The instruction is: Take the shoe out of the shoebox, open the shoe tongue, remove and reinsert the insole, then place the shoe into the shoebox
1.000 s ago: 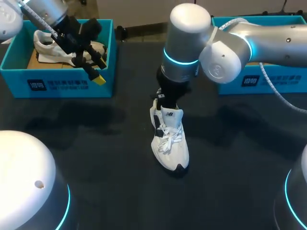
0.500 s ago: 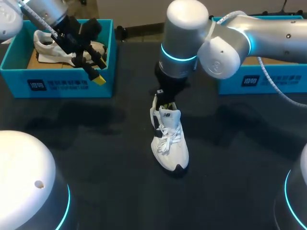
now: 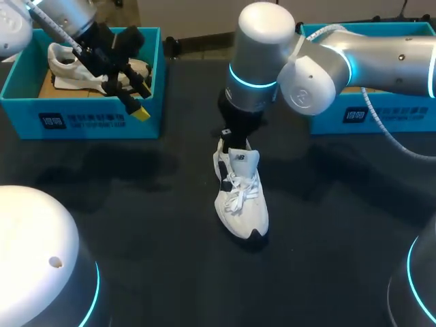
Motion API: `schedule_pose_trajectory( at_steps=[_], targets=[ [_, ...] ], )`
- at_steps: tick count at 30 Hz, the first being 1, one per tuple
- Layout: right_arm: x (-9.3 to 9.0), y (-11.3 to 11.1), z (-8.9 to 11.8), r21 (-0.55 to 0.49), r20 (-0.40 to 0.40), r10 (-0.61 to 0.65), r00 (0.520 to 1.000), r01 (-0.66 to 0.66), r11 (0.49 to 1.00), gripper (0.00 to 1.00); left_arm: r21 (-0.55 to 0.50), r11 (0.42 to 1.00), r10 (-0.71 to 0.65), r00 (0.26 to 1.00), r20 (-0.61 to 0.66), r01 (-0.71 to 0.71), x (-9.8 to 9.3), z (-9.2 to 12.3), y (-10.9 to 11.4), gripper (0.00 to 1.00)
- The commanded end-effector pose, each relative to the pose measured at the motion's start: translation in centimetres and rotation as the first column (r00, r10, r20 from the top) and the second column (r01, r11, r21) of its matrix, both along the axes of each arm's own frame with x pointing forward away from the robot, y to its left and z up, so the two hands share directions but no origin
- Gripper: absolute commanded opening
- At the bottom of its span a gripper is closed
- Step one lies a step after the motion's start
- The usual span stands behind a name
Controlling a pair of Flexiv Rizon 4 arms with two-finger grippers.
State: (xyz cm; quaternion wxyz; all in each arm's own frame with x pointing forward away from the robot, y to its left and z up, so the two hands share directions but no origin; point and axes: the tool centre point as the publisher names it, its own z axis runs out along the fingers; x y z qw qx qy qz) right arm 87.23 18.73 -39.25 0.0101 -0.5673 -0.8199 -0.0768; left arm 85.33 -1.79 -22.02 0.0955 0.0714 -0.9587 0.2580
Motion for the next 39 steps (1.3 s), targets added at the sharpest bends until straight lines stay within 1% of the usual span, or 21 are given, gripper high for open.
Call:
schedule_pose_trajectory(
  at_steps=[1, 8, 18, 25, 33, 36, 39],
  targets=[
    [0.3, 0.5, 0.0, -0.020, -0.011, -0.003, 1.000, 0.003, 1.000, 0.00, 0.002, 1.000, 0.001, 1.000, 0.002, -0.001, -0.1, 0.0, 0.1, 1.00],
    [-0.5, 0.3, 1.6, -0.017, -0.005, -0.015, 1.000, 0.015, 1.000, 0.00, 0.002, 1.000, 0.001, 1.000, 0.002, -0.001, -0.1, 0.0, 0.1, 1.00],
    [-1.1, 0.1, 3.7, -0.056, -0.020, -0.016, 1.000, 0.015, 0.998, 0.00, 0.002, 1.000, 0.001, 1.000, 0.002, -0.001, -0.1, 0.0, 0.1, 1.00],
    [-1.8, -0.1, 4.6, -0.075, -0.071, -0.023, 0.997, 0.017, 0.997, 0.00, 0.002, 1.000, 0.001, 1.000, 0.002, -0.001, -0.1, 0.0, 0.1, 1.00],
    [-2.6, -0.2, 5.0, -0.085, -0.094, -0.039, 0.995, 0.031, 0.996, 0.00, 0.002, 1.000, 0.001, 1.000, 0.002, -0.001, -0.1, 0.0, 0.1, 1.00],
    [-2.8, -0.3, 5.2, -0.084, -0.121, -0.041, 0.992, 0.031, 0.996, 0.00, 0.002, 1.000, 0.001, 1.000, 0.002, -0.001, -0.1, 0.0, 0.1, 1.00],
    [-3.1, -0.3, 5.5, -0.094, -0.167, -0.052, 0.985, 0.036, 0.995, 0.00, 0.002, 1.000, 0.001, 1.000, 0.002, -0.001, -0.1, 0.0, 0.1, 1.00]
  ],
)
